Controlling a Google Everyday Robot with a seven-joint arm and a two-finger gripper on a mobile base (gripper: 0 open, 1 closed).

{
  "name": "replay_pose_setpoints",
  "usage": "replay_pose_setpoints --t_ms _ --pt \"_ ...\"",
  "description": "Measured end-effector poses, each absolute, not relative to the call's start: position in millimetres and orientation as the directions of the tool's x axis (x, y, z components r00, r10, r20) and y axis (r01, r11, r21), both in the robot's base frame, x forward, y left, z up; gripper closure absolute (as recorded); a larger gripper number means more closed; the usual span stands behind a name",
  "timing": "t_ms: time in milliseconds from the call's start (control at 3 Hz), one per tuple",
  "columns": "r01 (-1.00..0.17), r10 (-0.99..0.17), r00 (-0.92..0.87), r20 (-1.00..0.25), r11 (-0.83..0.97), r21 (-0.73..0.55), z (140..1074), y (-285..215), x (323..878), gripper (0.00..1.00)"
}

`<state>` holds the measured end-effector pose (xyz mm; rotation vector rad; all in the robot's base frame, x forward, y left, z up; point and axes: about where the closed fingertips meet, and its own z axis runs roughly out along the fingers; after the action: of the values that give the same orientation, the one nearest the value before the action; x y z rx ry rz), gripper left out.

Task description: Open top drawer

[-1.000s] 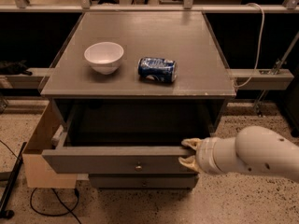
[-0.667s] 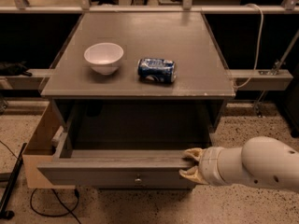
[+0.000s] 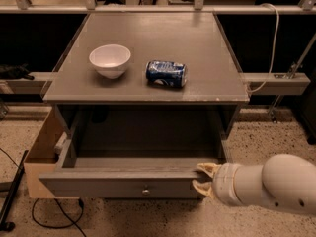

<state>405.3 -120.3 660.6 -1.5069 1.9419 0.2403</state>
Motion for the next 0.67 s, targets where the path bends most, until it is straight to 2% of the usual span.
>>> replay_pose_setpoints --t_ms 667 --pt "-0.916 -0.795 -0.119 -0.595 0.319 -0.243 664.7 -120.0 406.1 0.37"
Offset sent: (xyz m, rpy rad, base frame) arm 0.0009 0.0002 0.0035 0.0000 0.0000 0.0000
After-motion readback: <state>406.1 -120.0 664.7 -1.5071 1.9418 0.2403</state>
